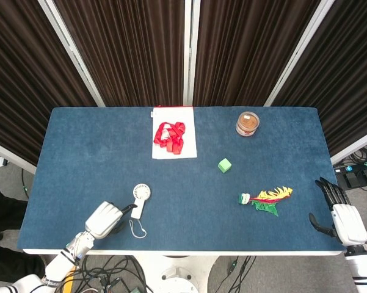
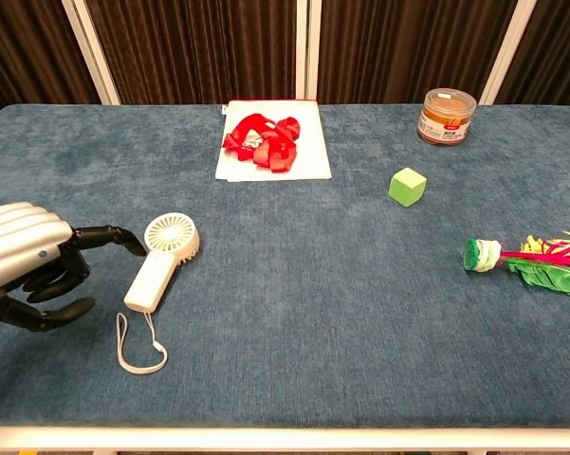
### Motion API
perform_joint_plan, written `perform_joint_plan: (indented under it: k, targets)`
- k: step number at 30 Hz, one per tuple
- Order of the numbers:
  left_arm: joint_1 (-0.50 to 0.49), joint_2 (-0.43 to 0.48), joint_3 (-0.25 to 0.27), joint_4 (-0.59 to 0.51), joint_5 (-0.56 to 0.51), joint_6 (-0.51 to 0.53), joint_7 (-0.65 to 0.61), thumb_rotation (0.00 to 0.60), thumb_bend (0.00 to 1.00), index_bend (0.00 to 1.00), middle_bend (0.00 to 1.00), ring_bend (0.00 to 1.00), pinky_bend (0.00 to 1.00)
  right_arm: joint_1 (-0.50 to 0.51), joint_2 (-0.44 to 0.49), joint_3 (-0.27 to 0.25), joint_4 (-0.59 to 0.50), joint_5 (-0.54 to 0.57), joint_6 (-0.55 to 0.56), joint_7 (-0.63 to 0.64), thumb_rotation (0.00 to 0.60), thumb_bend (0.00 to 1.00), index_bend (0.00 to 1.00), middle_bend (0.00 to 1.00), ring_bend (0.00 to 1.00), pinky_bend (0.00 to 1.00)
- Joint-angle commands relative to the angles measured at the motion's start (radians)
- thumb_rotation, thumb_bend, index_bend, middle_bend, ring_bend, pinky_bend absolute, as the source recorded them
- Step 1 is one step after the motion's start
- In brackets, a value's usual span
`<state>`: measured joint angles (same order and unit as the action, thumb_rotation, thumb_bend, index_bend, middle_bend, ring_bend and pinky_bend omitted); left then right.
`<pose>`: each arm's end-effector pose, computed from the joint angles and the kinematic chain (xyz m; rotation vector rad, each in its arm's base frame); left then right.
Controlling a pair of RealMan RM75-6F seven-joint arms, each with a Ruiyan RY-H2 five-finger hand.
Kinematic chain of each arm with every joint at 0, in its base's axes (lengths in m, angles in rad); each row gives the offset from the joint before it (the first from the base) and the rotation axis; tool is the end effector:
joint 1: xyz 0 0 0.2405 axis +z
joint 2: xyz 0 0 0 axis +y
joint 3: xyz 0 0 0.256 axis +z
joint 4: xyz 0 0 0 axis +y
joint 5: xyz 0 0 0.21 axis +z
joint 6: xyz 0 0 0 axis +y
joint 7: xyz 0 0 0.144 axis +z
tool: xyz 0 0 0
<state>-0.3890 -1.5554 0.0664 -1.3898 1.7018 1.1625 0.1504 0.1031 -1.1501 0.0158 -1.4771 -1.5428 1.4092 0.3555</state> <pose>-0.2266 0.2151 -0.0291 -2.0573 -0.8410 -0.9743 -0.3341 -0.1811 0.1461 1.3735 -1.1610 1.0440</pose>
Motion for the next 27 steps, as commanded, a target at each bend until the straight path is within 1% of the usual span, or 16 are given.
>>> perform_joint_plan:
  k: [1, 7, 12, 19, 27]
  targets:
    - [-0.006, -0.005, -0.003, 0.004, -0.005, -0.003, 0.001, 0.600, 0.41, 0.24, 0.86, 0.78, 0.72, 0.001, 0.001, -0.001, 0.002, -0.001, -0.002, 0.003, 0.600, 0.31, 0.00, 0.00, 0.00, 0.00]
    - [-0.022, -0.014, -0.014, 0.013, -0.018, -0.008, 0.009, 0.600, 0.42, 0.24, 0.86, 0.78, 0.72, 0.000, 0.000, -0.002, 0.006, 0.000, -0.002, 0.006, 0.600, 0.31, 0.00, 0.00, 0.00, 0.00]
    - [-0.032, -0.020, -0.023, 0.015, -0.050, -0.029, 0.022, 0.600, 0.42, 0.24, 0.86, 0.78, 0.72, 0.000, -0.001, -0.002, 0.009, 0.000, -0.001, 0.008, 0.600, 0.31, 0.00, 0.00, 0.00, 0.00]
    - [-0.040, -0.029, -0.021, 0.033, -0.074, -0.048, 0.031, 0.600, 0.42, 0.24, 0.86, 0.78, 0.72, 0.000, 0.000, -0.004, 0.016, 0.003, -0.006, 0.015, 0.600, 0.31, 0.00, 0.00, 0.00, 0.00]
    - [-0.047, -0.032, -0.018, 0.040, -0.080, -0.042, 0.030, 0.600, 0.42, 0.24, 0.86, 0.78, 0.72, -0.008, 0.009, -0.003, 0.015, 0.002, 0.009, 0.023, 0.600, 0.31, 0.00, 0.00, 0.00, 0.00]
